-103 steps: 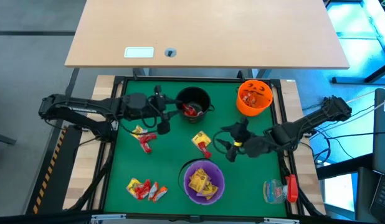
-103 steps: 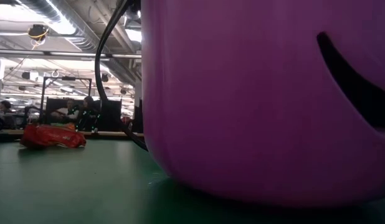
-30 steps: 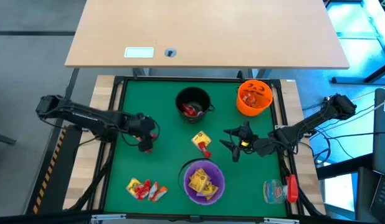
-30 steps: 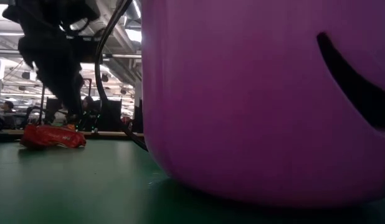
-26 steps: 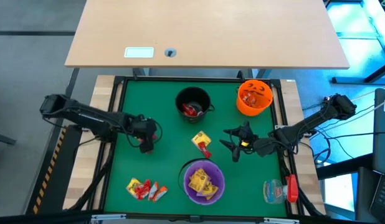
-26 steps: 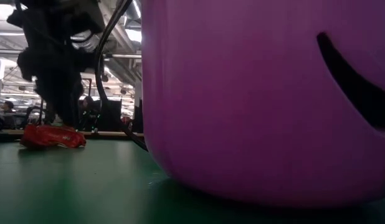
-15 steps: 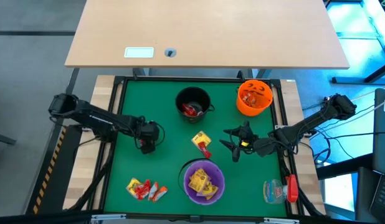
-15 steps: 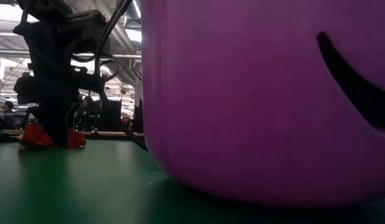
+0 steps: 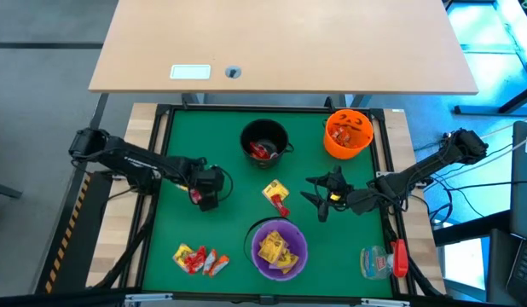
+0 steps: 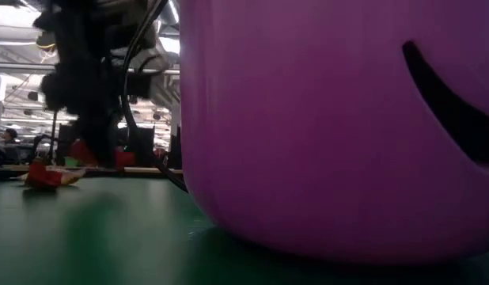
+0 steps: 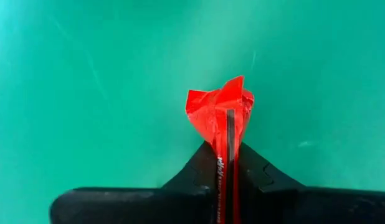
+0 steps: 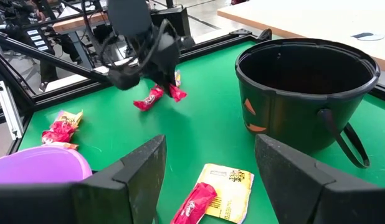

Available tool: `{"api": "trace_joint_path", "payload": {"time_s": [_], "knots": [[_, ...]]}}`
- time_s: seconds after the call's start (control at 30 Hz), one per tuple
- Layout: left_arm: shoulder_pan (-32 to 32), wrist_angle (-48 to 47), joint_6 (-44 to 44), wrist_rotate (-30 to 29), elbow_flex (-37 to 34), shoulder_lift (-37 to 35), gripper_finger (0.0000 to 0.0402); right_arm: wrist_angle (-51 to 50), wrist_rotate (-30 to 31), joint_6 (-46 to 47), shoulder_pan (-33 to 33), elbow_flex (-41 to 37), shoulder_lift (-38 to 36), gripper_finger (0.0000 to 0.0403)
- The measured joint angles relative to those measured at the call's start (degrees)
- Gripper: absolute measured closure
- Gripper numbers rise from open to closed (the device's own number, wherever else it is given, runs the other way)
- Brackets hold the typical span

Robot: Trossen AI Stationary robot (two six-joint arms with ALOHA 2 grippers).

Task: Sort candy
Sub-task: Put the red candy into the black bucket

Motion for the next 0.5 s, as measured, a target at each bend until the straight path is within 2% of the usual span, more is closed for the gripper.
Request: {"api": "trace_joint_path", "payload": {"time_s": [0.17, 0.3, 0.4, 0.5], "knots": [[0.2, -4.6, 3.4, -3.9, 8.4, 0.0, 0.0379, 0.0, 0.0, 0.0, 0.0, 0.0, 0.0, 0.0159], [0.4, -7.2, 9.1, -11.6, 17.3, 0.0, 0.0375, 0.0, 0.0, 0.0, 0.0, 0.0, 0.0, 0.0159], [1.7, -4.5, 16.1, -15.1, 23.2, 0.0, 0.0375, 0.0, 0.0, 0.0, 0.0, 0.0, 0.0, 0.0159], [5.0, 3.9, 23.1, -14.1, 26.0, -0.1, 0.0375, 0.0, 0.4, 0.0, 0.0, 0.0, 0.0, 0.0159]]}}
